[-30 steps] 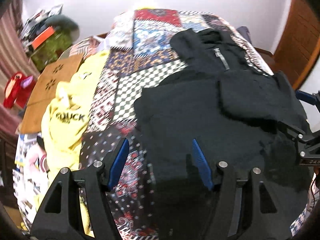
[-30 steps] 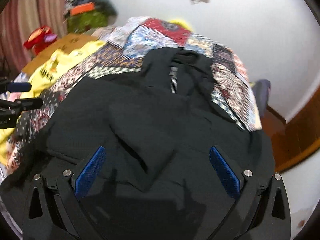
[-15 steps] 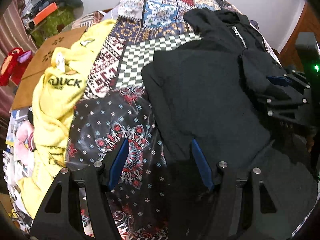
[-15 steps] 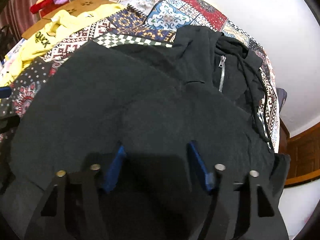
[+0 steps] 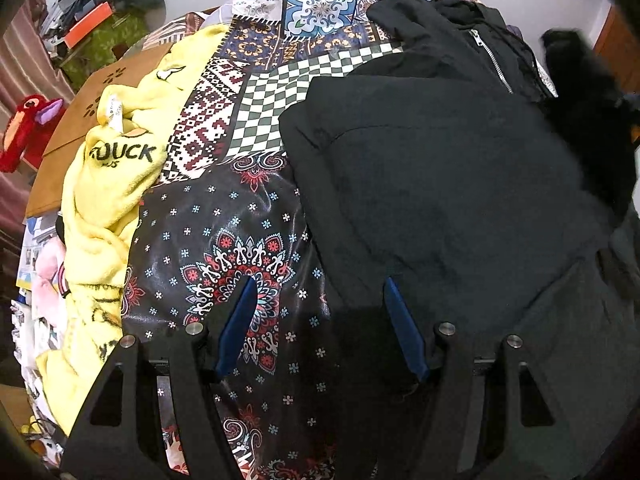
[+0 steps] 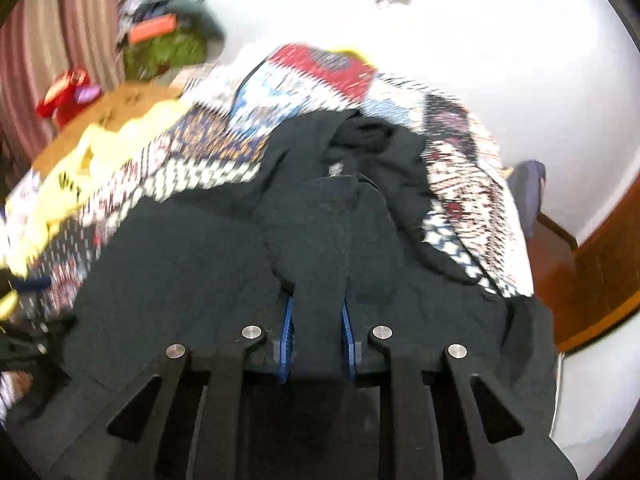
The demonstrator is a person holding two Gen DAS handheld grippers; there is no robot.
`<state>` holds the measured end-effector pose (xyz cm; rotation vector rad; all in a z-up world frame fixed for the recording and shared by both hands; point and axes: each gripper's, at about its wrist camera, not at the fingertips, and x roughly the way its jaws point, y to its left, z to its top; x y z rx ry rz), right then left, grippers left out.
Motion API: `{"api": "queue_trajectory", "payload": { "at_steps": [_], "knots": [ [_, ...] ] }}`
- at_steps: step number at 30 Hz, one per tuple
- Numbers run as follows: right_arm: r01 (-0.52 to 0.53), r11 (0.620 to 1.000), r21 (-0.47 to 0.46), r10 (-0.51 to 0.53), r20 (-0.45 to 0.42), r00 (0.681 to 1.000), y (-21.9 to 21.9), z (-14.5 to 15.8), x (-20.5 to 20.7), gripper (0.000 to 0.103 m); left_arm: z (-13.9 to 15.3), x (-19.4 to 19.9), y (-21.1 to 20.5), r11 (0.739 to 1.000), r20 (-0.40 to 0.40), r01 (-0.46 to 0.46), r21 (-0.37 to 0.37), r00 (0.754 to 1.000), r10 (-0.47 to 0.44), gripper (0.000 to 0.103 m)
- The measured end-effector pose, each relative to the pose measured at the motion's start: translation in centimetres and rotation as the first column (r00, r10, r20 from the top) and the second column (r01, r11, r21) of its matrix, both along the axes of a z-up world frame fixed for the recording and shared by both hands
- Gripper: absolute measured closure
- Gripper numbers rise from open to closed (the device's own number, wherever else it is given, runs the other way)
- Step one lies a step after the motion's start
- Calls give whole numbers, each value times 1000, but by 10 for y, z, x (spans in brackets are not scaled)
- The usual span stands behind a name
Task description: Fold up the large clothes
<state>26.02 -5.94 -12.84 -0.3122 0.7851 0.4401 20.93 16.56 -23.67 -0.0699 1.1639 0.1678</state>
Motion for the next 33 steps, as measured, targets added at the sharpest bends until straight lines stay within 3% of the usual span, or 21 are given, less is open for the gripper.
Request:
{"api": "queue_trajectory", "payload": {
  "at_steps": [8, 19, 26, 29, 33],
  "knots": [
    [118, 982, 145, -113, -44, 993, -63, 14, 8, 86, -4, 2, -6, 999, -14, -1, 38, 1000, 2, 33],
    [240, 955, 176, -189, -261, 947, -123, -57, 14, 86, -8, 3, -7, 998, -19, -12, 56, 1000, 13, 26],
    [275, 953, 130, -220, -334, 917, -138, -89, 6, 65, -9, 2, -8, 997, -21, -17, 71, 1000, 19, 25],
    [295, 948, 121, -235, -360, 903, -147, -89, 1, 57, -8, 2, -8, 997, -29, -15, 82, 999, 18, 25],
    [312, 940, 140, -238, -387, 891, -163, -77, -8, 55, 1, 3, -12, 994, -32, 0, 112, 999, 4, 25]
  ]
}}
